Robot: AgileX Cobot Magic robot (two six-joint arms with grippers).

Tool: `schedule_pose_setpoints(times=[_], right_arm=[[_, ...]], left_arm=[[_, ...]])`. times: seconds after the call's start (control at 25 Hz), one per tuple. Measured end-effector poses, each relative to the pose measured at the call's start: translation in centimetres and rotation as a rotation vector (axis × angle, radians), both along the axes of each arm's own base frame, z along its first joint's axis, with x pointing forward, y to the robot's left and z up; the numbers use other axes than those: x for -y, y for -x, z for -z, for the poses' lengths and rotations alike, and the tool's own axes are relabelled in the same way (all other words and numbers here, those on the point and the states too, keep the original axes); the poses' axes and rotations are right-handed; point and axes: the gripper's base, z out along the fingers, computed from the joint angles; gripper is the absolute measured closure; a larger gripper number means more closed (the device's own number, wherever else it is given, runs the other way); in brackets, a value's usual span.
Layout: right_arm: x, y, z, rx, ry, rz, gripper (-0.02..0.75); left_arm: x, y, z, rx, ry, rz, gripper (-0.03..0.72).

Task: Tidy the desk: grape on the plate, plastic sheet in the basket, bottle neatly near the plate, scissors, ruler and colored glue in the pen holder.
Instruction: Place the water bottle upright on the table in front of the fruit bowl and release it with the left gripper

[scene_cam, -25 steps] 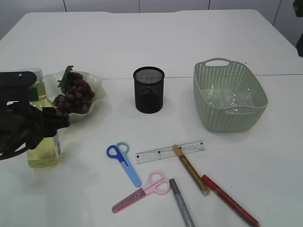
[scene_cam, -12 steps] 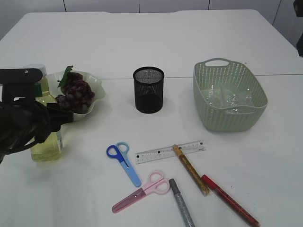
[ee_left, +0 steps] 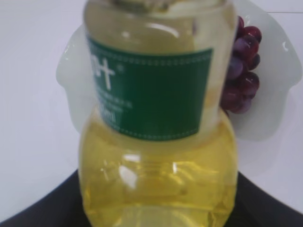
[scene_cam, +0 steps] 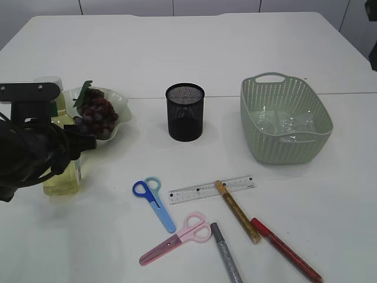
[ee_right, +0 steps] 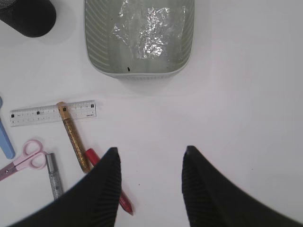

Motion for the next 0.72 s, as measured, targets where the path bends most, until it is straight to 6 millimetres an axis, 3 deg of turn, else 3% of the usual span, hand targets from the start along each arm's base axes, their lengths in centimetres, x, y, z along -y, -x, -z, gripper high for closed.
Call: schedule_pose_setpoints(times=[0.72], right_arm=[[0.00,0.00,0.00,0.000,0.000,0.000,0.421]], left_arm=[[0.47,0.01,0.16,-0.024,0.023,0.044,0.217]])
